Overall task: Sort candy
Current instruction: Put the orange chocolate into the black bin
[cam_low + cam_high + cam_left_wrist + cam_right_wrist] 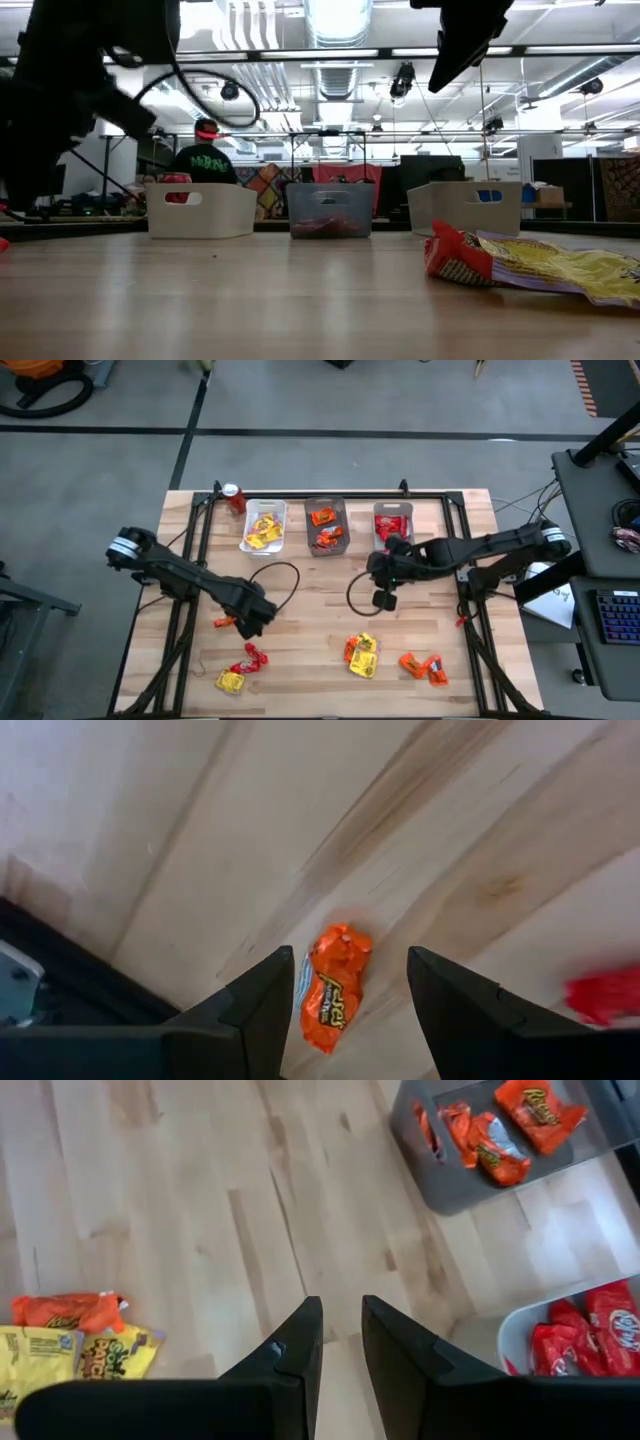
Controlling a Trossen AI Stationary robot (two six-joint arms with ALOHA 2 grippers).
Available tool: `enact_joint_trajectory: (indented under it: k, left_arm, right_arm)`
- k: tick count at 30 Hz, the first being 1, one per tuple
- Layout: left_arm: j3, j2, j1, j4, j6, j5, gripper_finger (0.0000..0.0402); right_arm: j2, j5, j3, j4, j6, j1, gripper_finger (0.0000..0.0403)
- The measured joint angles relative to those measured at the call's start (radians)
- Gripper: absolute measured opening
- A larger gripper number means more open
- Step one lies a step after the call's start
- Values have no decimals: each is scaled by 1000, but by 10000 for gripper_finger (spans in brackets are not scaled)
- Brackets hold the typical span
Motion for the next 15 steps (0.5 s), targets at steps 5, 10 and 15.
enact_joint_trajectory:
  k: [5, 10, 15]
  left_arm:
    - [-6, 86, -5, -3, 11, 39, 181]
    - [-6, 140, -11, -1, 22, 44, 181]
    - [-12, 157, -15, 10, 25, 49, 172]
  right_arm:
    - [22, 1, 0, -1, 9, 14, 68]
    - [27, 1, 0, -3, 10, 14, 68]
    - [27, 1, 0, -3, 10, 14, 68]
